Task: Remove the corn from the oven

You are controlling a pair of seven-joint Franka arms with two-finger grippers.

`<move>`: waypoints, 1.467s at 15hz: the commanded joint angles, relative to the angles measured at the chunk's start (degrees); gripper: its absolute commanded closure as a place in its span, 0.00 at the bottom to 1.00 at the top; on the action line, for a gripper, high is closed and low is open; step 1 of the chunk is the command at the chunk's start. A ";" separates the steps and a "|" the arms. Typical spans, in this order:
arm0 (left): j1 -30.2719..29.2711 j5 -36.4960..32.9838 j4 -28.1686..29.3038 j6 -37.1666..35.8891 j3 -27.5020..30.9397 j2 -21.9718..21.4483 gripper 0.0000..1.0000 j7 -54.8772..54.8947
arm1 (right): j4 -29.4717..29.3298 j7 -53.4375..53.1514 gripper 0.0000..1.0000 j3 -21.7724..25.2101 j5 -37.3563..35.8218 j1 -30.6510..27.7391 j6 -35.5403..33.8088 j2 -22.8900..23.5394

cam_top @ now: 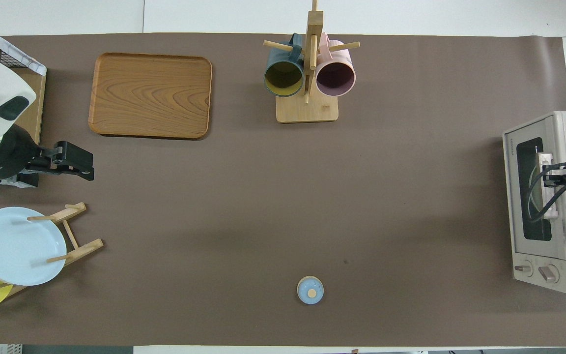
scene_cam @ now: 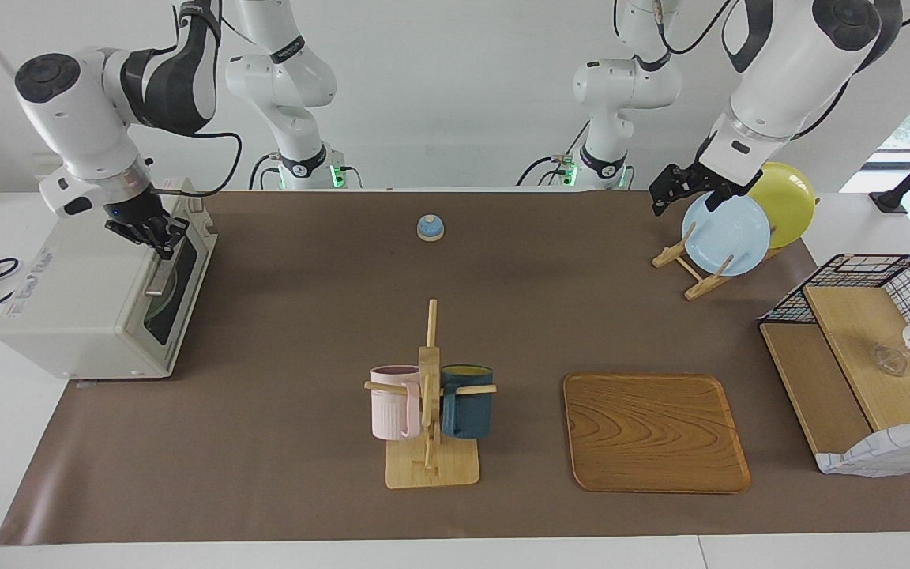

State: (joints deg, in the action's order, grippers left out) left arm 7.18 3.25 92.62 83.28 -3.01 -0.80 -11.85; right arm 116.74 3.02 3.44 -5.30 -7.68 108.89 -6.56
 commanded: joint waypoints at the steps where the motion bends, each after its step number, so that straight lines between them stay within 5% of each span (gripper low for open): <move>1: -0.59 -0.97 -0.07 -0.49 -0.51 -0.43 0.00 0.51 | 1.30 1.11 1.00 -0.63 -0.59 -0.84 1.15 -0.64; 22: -0.68 -0.97 -0.07 -0.49 -0.59 -0.43 0.00 0.51 | 5.87 0.68 1.00 -0.80 -0.68 0.29 6.41 0.85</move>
State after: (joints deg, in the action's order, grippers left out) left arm 7.18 3.25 92.62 83.28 -3.01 -0.80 -11.85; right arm 119.72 3.63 2.92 -5.91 -8.29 111.45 -6.35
